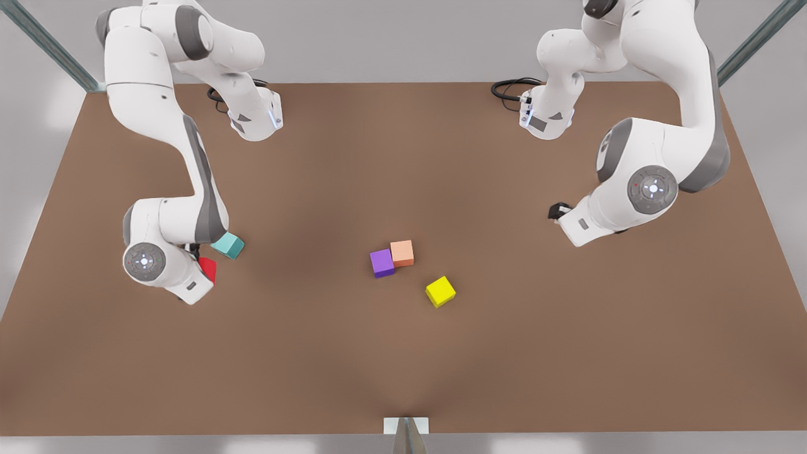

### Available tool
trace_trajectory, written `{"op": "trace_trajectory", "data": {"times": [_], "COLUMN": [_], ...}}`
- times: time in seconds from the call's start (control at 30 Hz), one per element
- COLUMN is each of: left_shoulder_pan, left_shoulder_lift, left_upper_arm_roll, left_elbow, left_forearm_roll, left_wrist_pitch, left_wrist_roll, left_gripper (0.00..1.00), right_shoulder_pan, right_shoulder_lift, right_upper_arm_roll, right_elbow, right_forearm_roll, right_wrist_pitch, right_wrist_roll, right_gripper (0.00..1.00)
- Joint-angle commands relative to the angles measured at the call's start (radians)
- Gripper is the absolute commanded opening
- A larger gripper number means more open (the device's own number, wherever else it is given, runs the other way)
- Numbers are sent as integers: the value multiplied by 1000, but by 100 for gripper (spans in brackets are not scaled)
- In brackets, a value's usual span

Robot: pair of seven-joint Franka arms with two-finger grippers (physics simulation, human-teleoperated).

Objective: Pick up red wooden cube and pass to hand red wooden cube and place in blue wooden cube

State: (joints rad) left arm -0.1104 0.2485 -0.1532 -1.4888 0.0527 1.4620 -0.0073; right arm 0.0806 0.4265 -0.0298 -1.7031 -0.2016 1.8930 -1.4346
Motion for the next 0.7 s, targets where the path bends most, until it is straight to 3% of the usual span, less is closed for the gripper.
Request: {"op": "trace_trajectory", "data": {"times": [0.0,0.33,0.67], "left_shoulder_pan": [3,6,8], "left_shoulder_lift": [0,6,8], "left_upper_arm_roll": [0,0,0], "left_elbow": [1,4,4], "left_forearm_roll": [-27,-25,-25], "left_wrist_pitch": [-43,-42,-45], "left_wrist_roll": [-122,-123,-122], "left_gripper": [100,100,100], "right_shoulder_pan": [-2,-16,-16], "right_shoulder_lift": [-26,-181,-258], "right_upper_arm_roll": [-1,-1,-1], "right_elbow": [-56,-441,-629], "right_forearm_roll": [-27,-27,-29], "right_wrist_pitch": [141,523,580], "right_wrist_roll": [720,807,807], "right_gripper": [51,51,51]}}
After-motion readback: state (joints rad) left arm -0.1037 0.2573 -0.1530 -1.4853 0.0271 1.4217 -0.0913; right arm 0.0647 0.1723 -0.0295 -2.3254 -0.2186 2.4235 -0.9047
